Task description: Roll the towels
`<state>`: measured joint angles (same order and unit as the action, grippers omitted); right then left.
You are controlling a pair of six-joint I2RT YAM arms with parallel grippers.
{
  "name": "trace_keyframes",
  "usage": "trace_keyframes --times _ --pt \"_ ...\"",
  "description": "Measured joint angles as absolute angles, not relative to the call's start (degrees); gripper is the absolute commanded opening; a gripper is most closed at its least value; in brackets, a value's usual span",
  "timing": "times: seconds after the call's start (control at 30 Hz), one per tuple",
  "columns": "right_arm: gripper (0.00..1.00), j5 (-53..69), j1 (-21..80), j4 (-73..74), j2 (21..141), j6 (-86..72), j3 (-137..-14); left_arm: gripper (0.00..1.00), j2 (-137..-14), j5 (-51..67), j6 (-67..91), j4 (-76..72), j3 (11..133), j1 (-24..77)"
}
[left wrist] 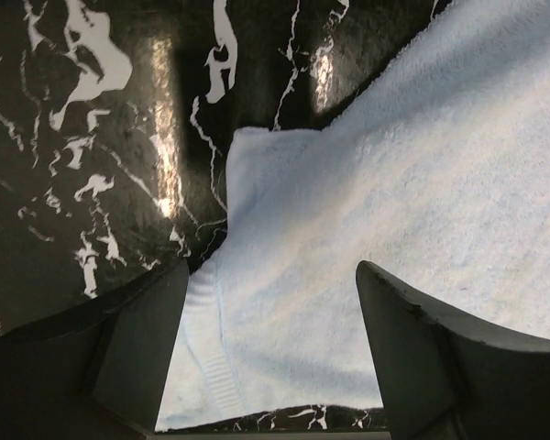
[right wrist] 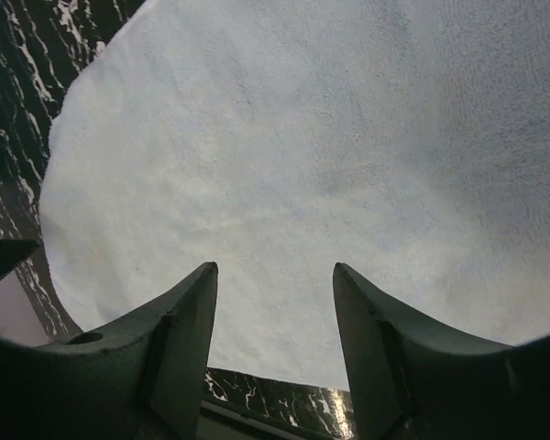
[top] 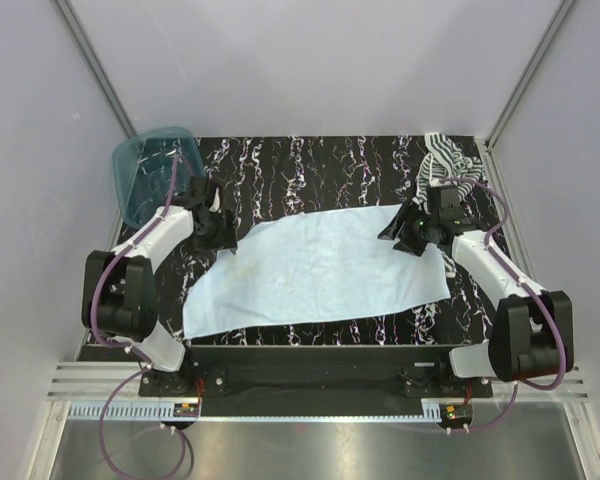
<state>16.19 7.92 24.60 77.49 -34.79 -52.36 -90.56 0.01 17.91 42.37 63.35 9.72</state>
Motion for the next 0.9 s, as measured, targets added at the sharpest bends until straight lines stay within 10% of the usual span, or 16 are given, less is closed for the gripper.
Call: trace_keyframes --times 0.2,0.5,0.83,0.9 --pt "0.61 17.2 7.9 22.1 85.2 -32.4 -52.4 0.64 -97.9 0.5 16.9 40.8 67.2 11.2" --pt "0.61 17.6 7.9 19.5 86.8 -30.2 -51.5 0.00 -102.0 1.4 16.2 39.9 68.0 13.8" --pt "0.61 17.5 7.9 19.1 86.8 -28.9 -48.6 0.00 -90.1 -12.4 17.6 44.6 69.5 32.4" --pt "0.61 17.4 7.9 19.2 86.7 -28.8 -48.0 0.12 -88.2 -16.7 19.6 45.7 69.9 39.9"
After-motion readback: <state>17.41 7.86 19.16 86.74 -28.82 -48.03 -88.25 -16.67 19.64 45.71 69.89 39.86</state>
